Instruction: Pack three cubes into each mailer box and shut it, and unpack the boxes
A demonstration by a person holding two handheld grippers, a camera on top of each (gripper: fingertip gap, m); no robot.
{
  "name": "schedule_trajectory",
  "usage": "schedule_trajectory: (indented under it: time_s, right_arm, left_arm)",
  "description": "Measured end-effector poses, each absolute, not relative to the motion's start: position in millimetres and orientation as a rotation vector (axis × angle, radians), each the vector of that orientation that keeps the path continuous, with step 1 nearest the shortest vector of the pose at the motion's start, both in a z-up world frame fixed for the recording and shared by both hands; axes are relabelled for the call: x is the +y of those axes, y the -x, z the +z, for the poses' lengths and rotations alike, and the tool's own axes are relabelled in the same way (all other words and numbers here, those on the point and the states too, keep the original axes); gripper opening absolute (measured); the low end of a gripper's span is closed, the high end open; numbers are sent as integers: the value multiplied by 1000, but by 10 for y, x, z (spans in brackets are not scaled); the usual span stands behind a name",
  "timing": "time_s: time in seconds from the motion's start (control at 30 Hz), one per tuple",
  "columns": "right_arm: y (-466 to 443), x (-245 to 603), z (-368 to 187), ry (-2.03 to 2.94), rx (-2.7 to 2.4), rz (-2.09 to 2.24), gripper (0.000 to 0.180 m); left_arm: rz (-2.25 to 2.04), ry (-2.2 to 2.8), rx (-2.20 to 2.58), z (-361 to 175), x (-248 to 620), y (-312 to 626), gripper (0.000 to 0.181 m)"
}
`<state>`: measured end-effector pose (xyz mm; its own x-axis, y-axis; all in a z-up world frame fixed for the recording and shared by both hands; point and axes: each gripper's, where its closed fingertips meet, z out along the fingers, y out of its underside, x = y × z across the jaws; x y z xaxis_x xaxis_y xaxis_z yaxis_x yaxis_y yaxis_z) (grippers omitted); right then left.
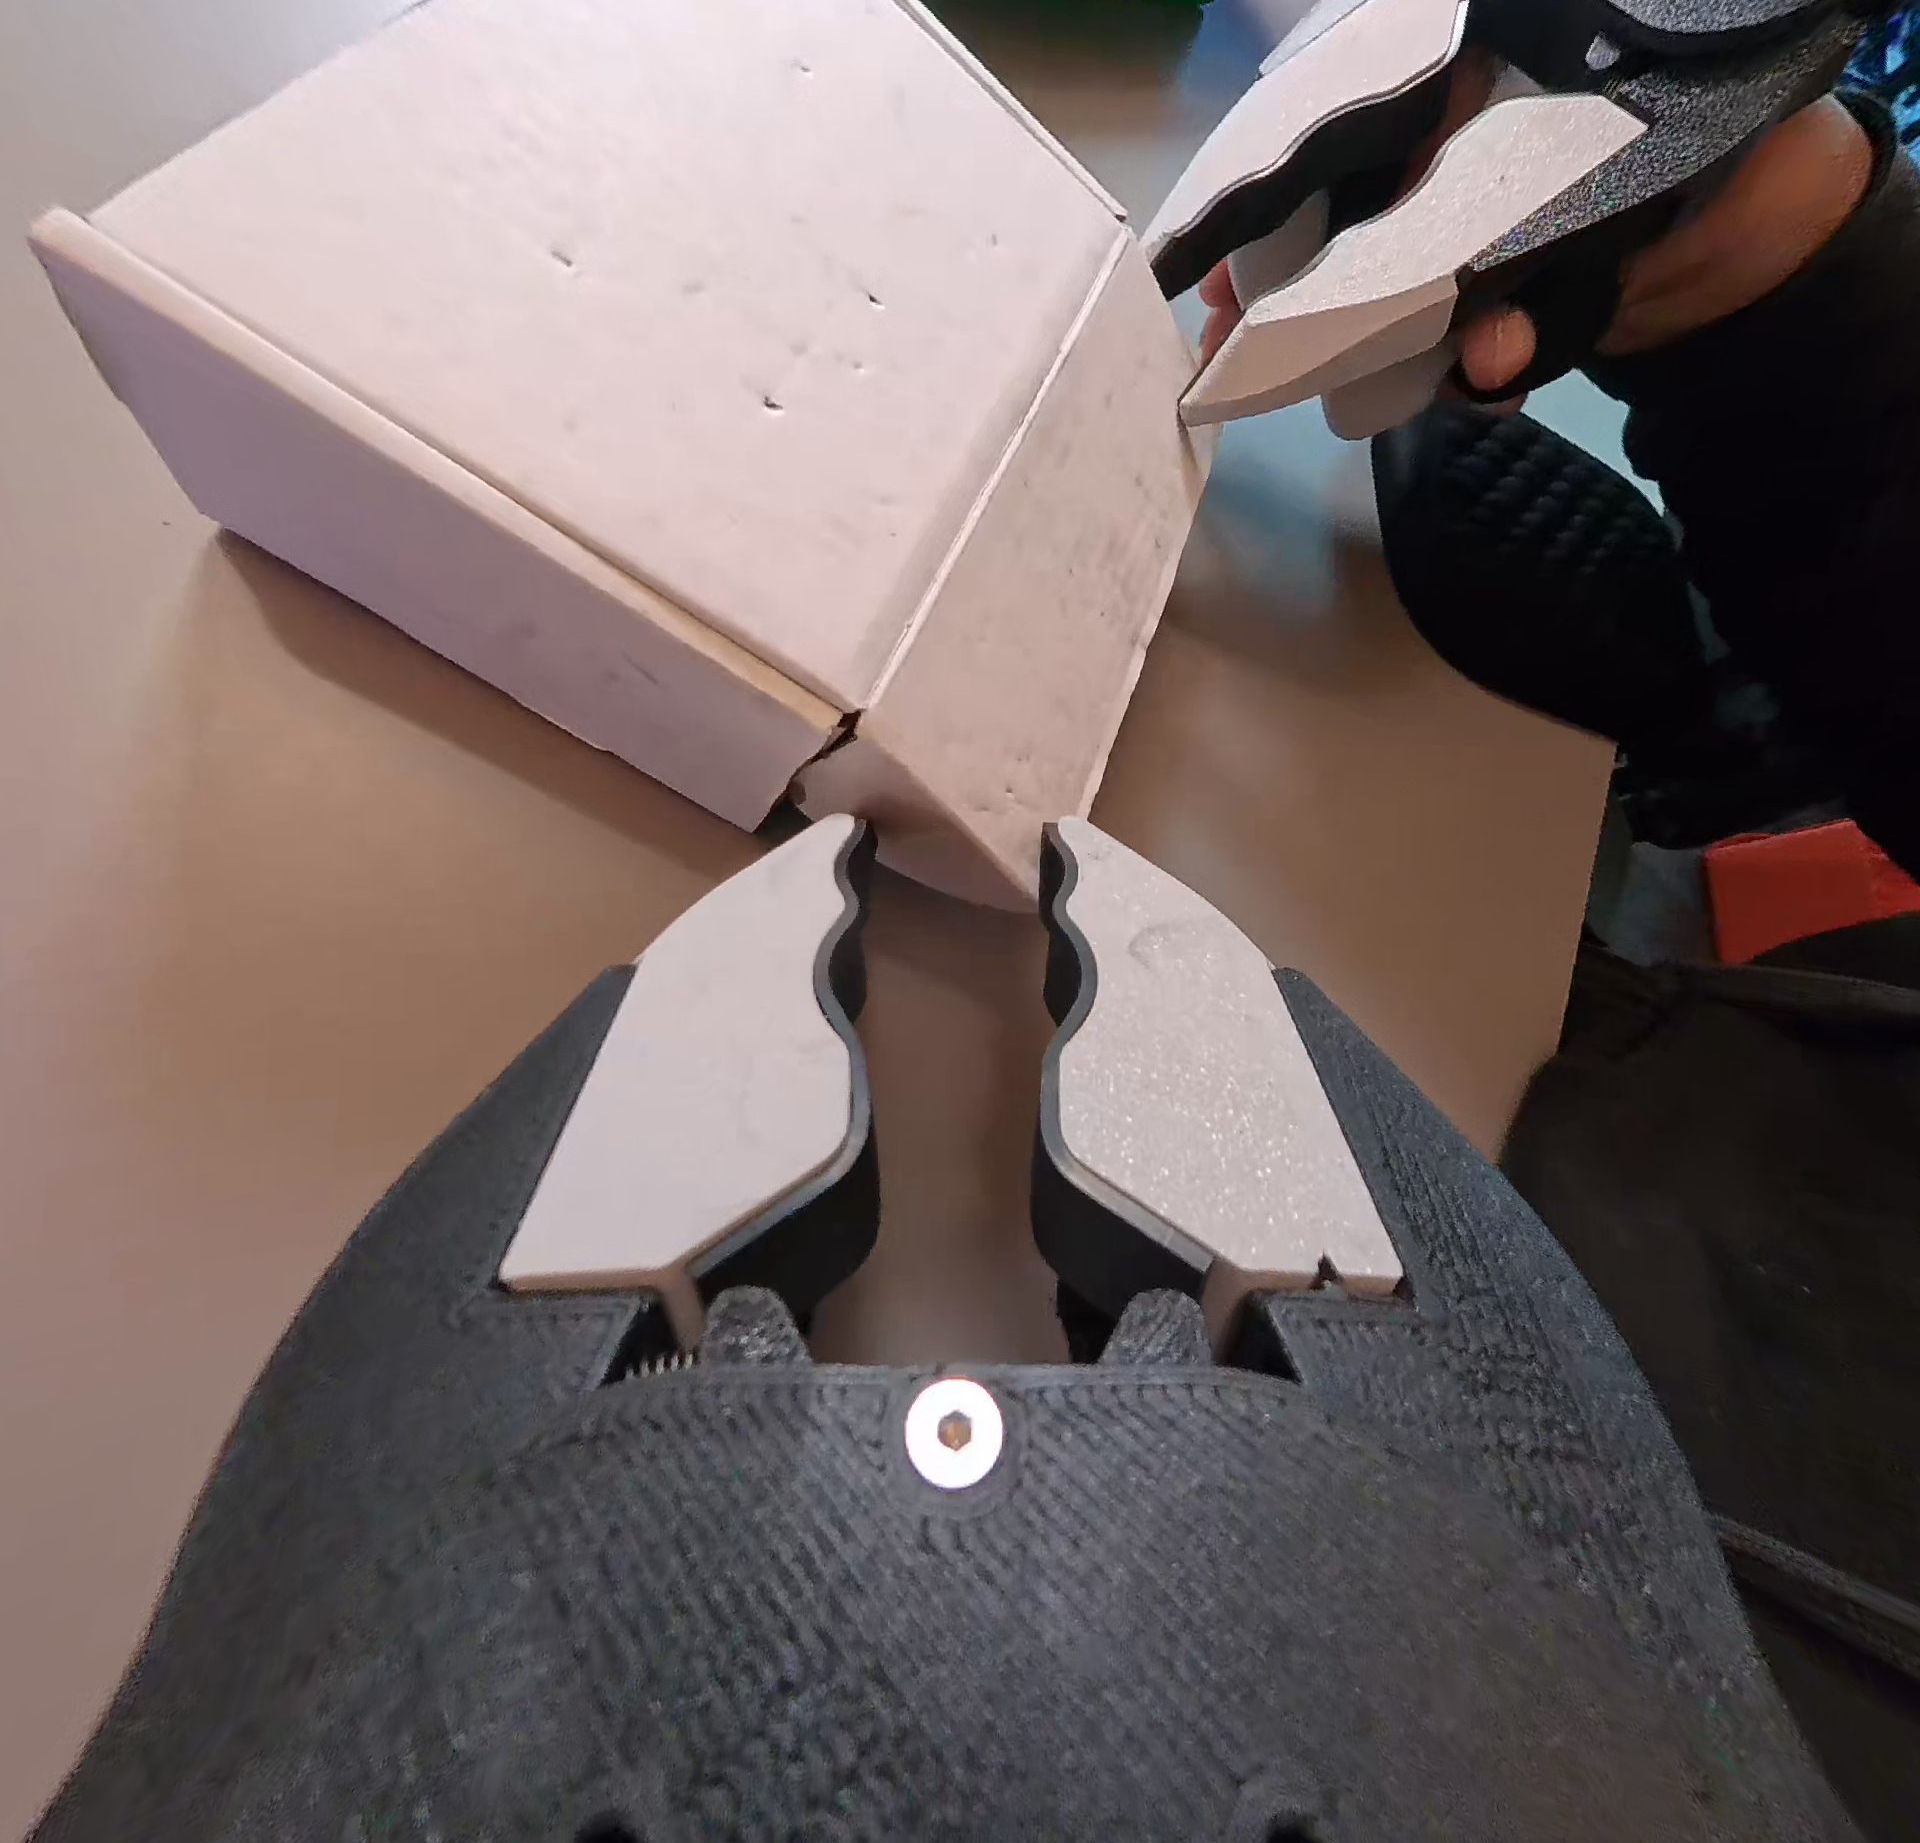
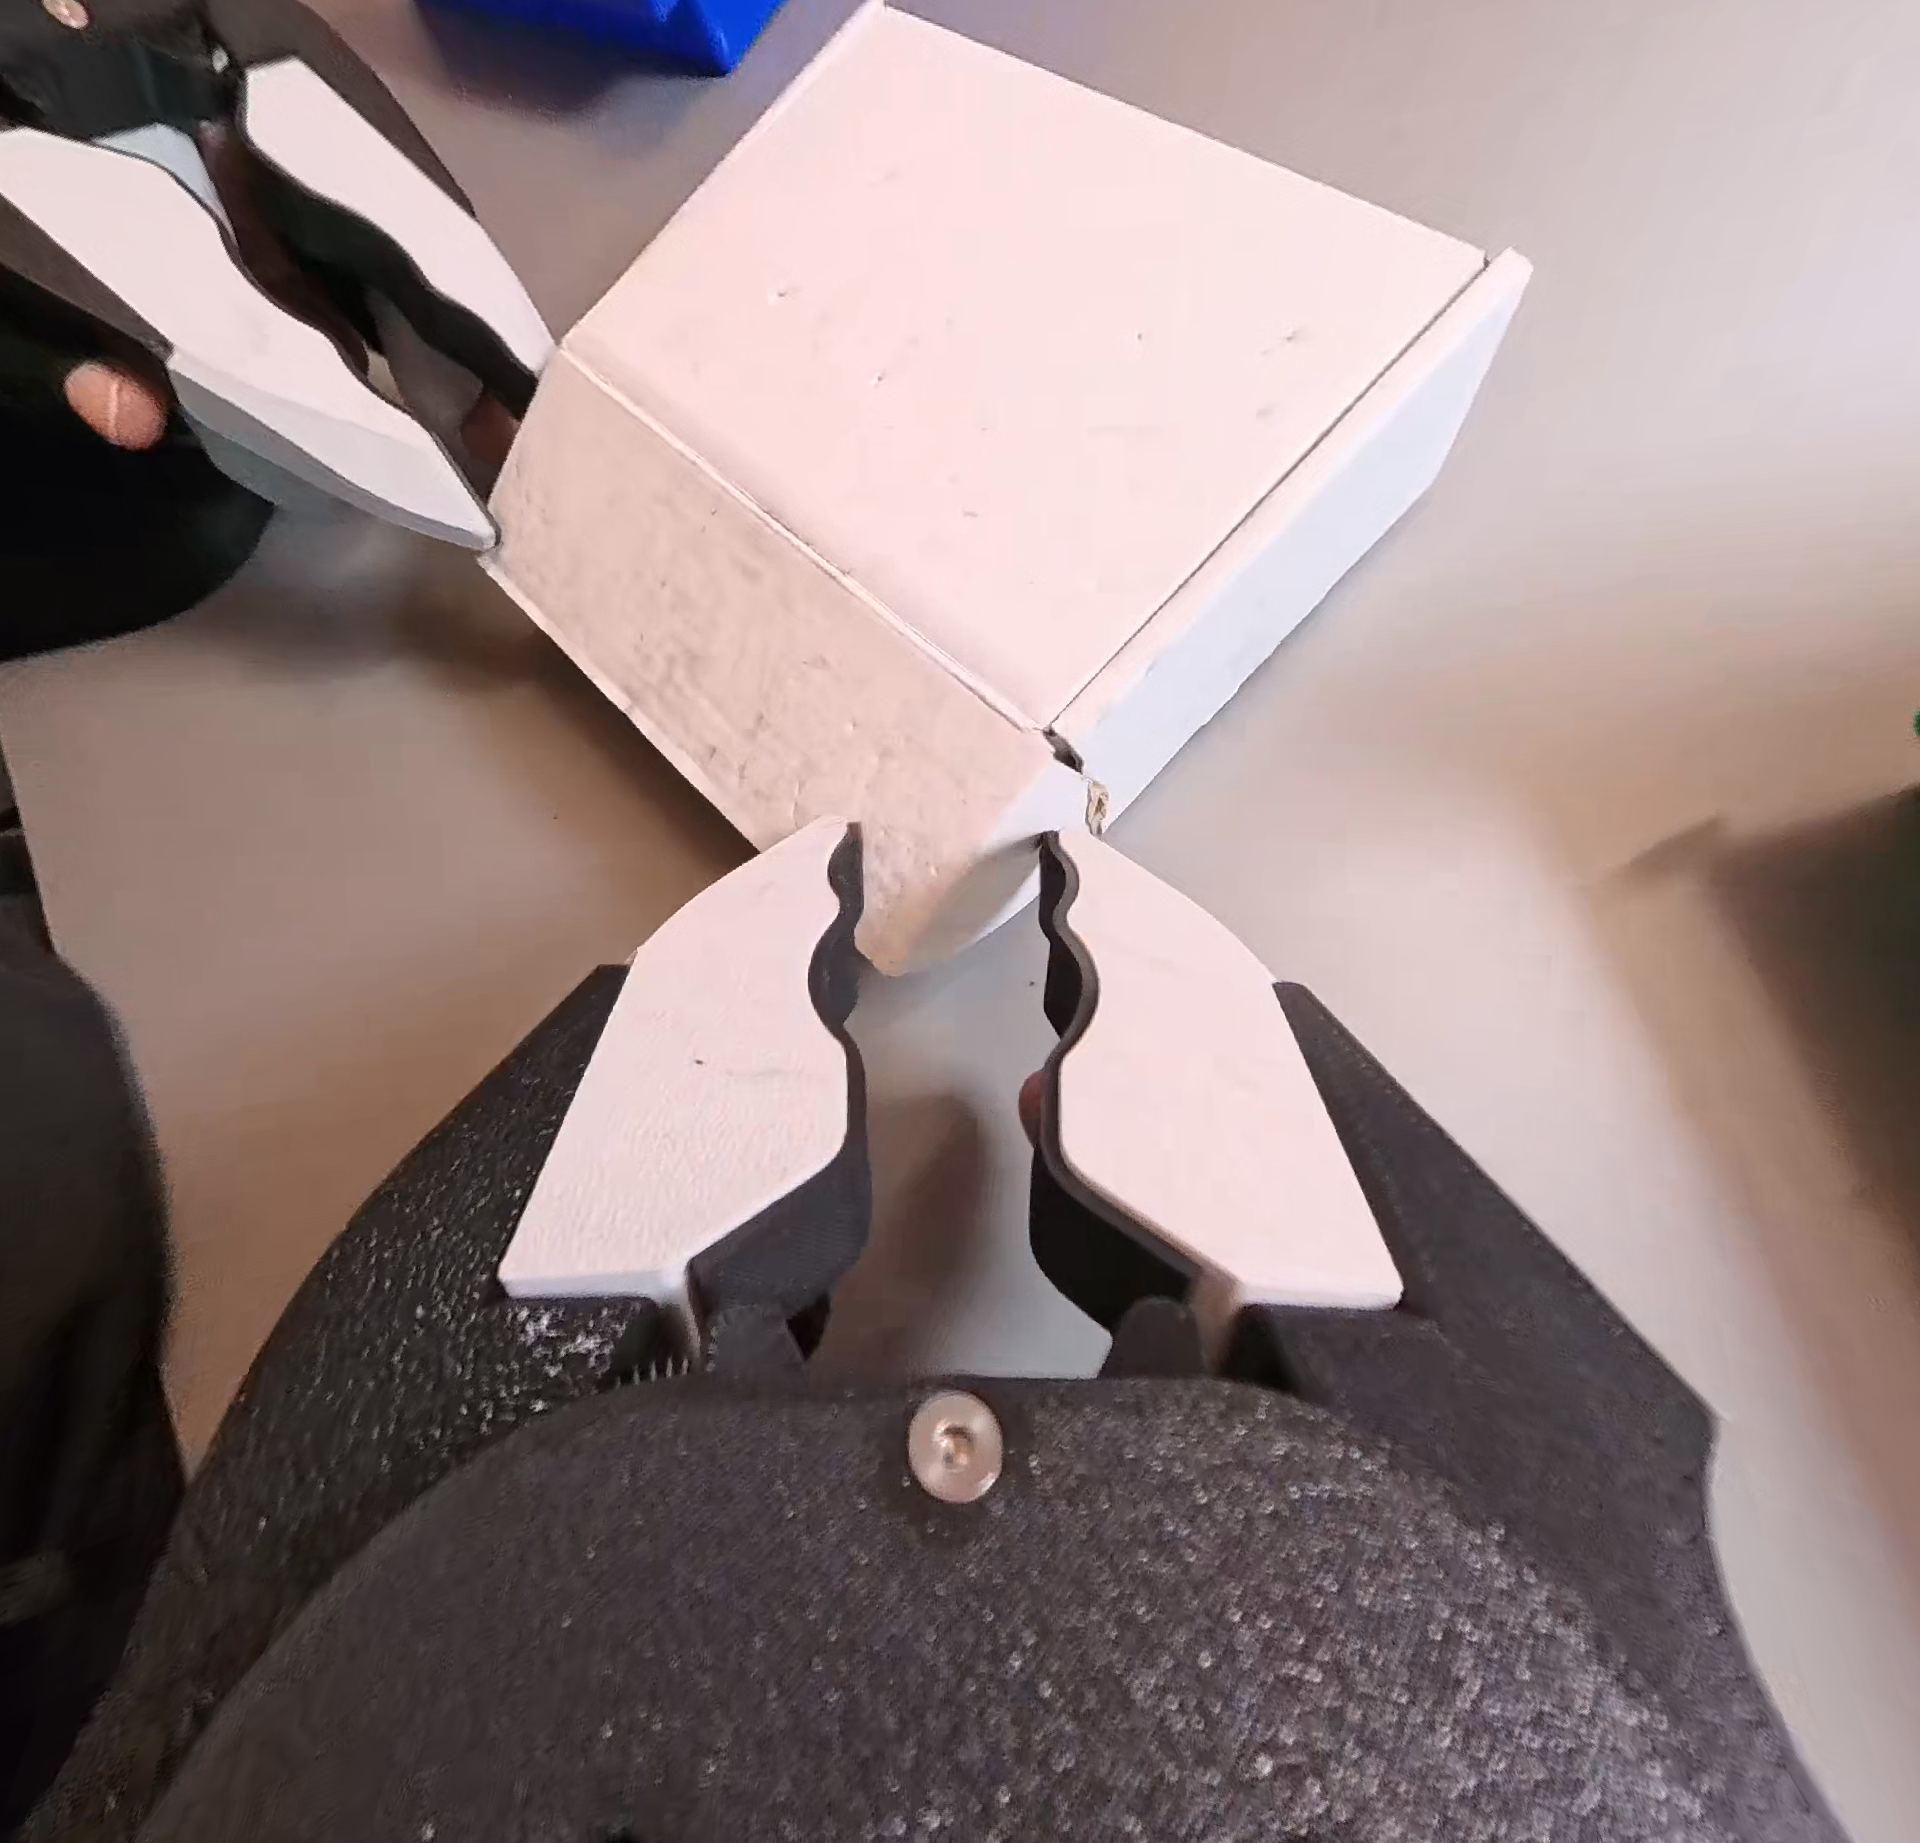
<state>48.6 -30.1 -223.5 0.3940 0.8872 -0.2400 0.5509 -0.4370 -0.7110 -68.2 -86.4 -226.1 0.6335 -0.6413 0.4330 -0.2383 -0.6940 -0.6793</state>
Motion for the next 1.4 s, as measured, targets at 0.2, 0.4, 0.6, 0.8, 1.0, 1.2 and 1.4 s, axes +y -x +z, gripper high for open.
schedule_trajectory:
  time_s: [0.2,0.4,0.6,0.8,1.0,1.2,1.4]
  right_arm:
    - [-494,-443,-2222,2231,-1156,970,25]
    - [-512,-490,-2247,2196,-1211,931,27]
    - [-506,-471,-2254,2148,-1250,895,39]
    - [-497,-555,-2262,2204,-1235,937,30]
    - [-480,-641,-2227,2279,-1167,1119,26]
    - [-506,-765,-2223,2345,-1150,1323,22]
    - [-446,-937,-2083,2346,-1087,1636,11]
  left_arm:
    - [-941,2314,677,-2246,-930,726,28]
    - [-975,2320,669,-2275,-984,738,29]
    - [-940,2301,663,-2268,-937,757,33]
    - [-927,2297,651,-2271,-950,740,33]
    - [-928,2326,658,-2240,-1016,754,32]
    - [-984,2365,656,-2258,-1143,736,31]
    - [-1072,2376,643,-2227,-1245,682,33]
